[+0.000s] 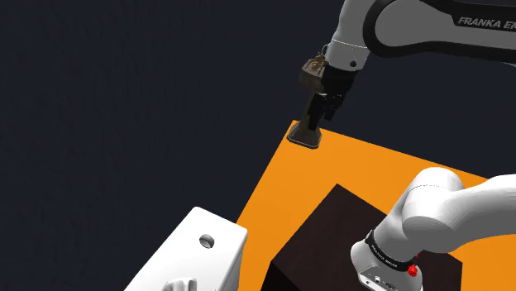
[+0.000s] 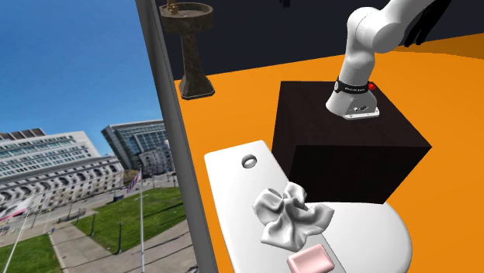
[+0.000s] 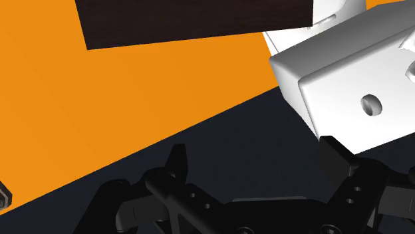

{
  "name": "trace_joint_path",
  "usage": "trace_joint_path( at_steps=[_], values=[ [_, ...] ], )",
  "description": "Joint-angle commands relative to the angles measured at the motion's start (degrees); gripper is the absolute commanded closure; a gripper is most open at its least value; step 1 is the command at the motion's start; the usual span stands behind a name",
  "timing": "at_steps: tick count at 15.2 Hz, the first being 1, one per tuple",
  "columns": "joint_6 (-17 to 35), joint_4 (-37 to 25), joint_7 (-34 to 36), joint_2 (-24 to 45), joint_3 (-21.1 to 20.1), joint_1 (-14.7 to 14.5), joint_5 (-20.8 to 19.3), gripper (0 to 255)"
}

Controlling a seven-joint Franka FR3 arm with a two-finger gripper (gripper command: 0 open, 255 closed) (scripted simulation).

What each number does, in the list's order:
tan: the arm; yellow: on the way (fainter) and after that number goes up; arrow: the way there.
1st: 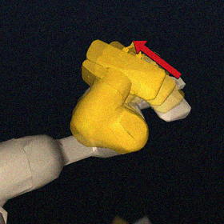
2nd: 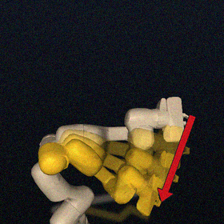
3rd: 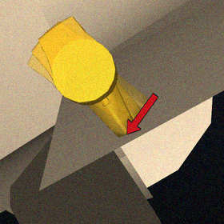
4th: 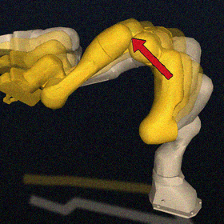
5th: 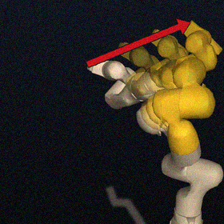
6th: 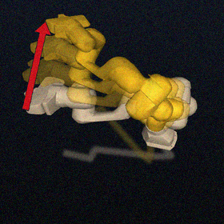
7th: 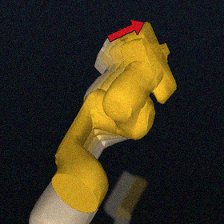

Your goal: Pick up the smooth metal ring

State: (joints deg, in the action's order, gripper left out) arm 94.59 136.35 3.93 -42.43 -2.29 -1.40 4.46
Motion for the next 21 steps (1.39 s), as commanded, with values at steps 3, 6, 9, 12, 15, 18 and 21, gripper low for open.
trace_joint_path(
  at_steps=[3, 6, 9, 12, 15, 18, 21],
  values=[
    [3.1, 1.5, 0.7, 1.7, -1.5, -0.9, 0.9, 0],
    [7.9, 3.3, 1.8, 4.8, -3.9, -2.3, 2.2, 0],
    [12.8, 4.5, 3.0, 8.5, -6.2, -3.6, 3.4, 0],
    [17.6, 5.0, 4.1, 12.8, -8.6, -4.8, 4.2, 0],
    [22.3, 5.0, 5.3, 17.6, -11.0, -5.8, 4.7, 0],
    [26.9, 4.3, 6.8, 22.9, -13.4, -6.7, 4.7, 0],
    [31.3, 3.1, 8.5, 28.7, -15.7, -7.5, 4.0, 0]
  ],
)
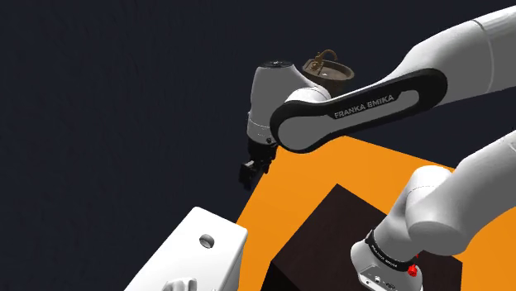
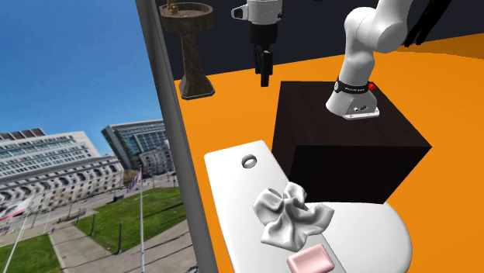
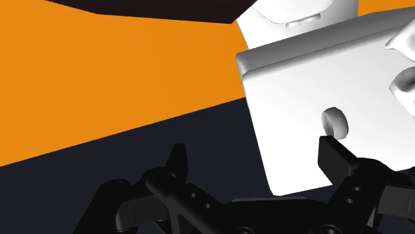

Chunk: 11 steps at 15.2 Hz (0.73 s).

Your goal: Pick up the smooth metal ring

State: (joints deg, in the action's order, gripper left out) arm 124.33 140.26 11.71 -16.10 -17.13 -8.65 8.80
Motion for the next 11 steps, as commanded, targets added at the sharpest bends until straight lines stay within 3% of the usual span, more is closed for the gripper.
trace_joint_path(
  at_steps=[1, 11],
  values=[
    [2.9, -1.4, 1.4, 4.3, -1.6, -0.5, -0.7, 0],
    [13.7, -10.3, 10.7, 25.8, -6.0, -4.3, -10.3, 0]
  ],
)
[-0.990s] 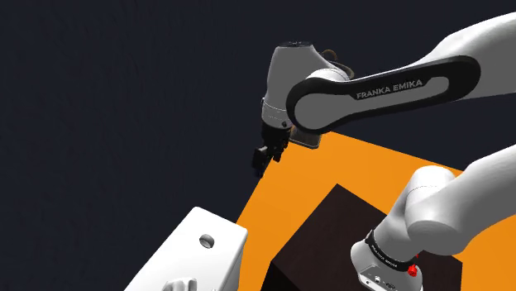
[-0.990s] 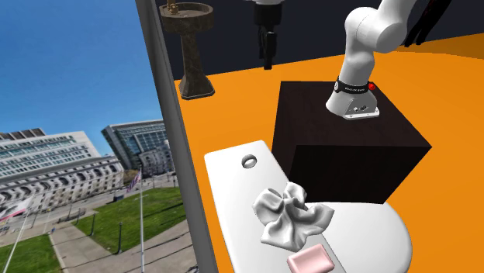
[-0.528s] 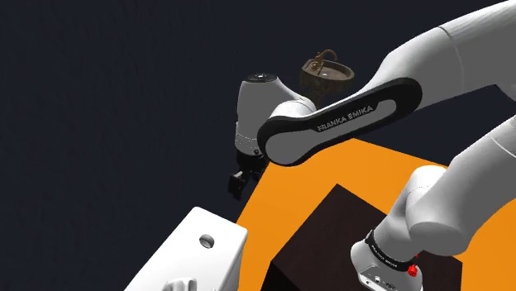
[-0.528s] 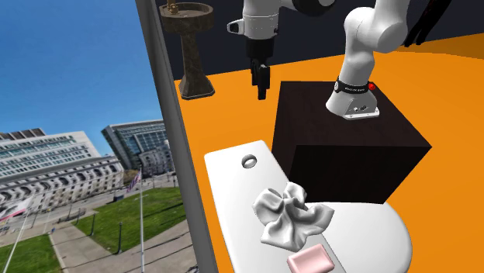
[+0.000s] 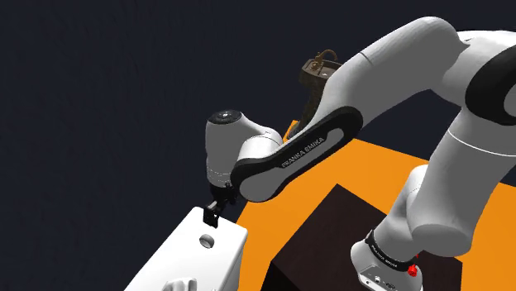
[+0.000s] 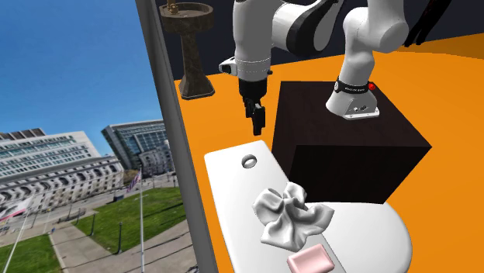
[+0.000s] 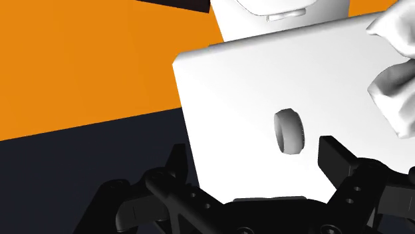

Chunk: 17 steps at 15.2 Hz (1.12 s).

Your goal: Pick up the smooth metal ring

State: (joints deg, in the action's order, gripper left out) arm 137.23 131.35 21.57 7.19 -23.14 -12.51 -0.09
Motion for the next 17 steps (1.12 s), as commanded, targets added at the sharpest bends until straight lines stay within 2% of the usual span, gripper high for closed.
trace_joint_path(
  at_steps=[1, 6, 15, 16, 17],
  values=[
    [1.5, -2.7, 1.9, 4.7, 0.0, -1.1, -2.7, 0],
    [3.9, -9.6, 6.3, 15.2, 1.0, -5.4, -8.4, 0],
    [8.3, -9.8, 7.8, 20.0, 2.9, -6.9, -11.0, 0],
    [8.3, -9.8, 7.8, 20.0, 2.9, -6.9, -10.9, 255],
    [8.2, -9.8, 7.8, 20.0, 2.9, -6.9, -10.9, 255]
  ],
)
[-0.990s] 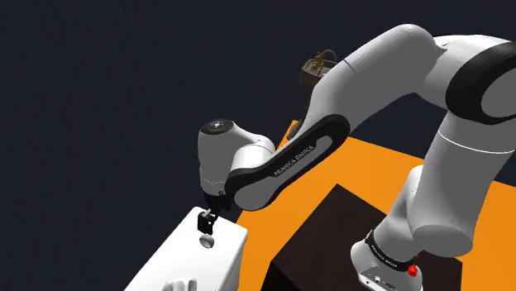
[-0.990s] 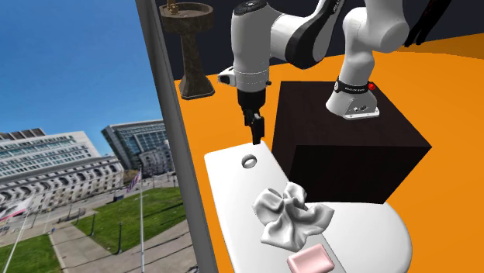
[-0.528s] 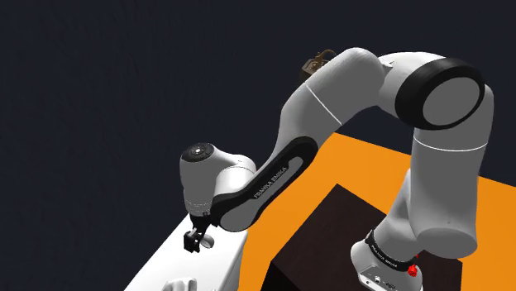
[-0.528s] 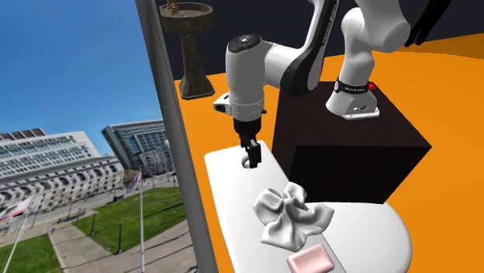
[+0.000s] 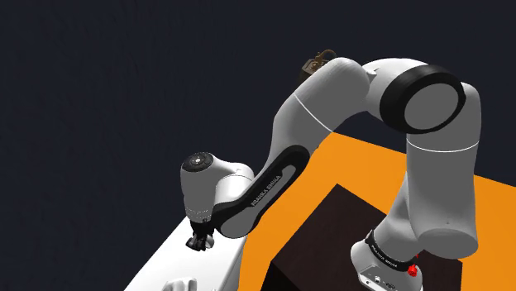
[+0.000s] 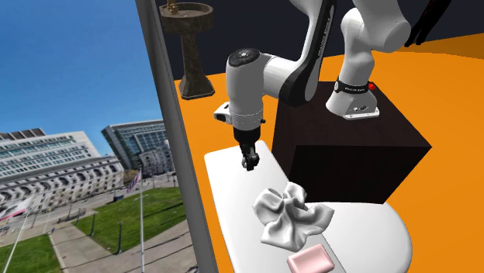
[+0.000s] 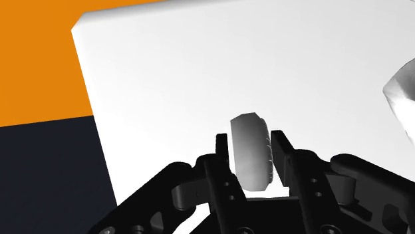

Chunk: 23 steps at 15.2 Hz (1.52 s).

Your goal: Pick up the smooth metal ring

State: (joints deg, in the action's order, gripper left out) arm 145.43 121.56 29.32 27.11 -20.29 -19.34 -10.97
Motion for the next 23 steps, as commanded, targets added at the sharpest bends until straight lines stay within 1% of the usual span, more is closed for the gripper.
trace_joint_path(
  at_steps=[1, 8, 23],
  values=[
    [0.0, 0.0, 0.0, 0.1, 0.0, 0.0, 0.0, 255],
    [0.1, 0.0, 0.0, 0.1, 0.1, 0.0, -0.1, 255],
    [-8.9, -0.3, -3.0, -9.2, -3.2, 2.5, 5.0, 255]
  ],
)
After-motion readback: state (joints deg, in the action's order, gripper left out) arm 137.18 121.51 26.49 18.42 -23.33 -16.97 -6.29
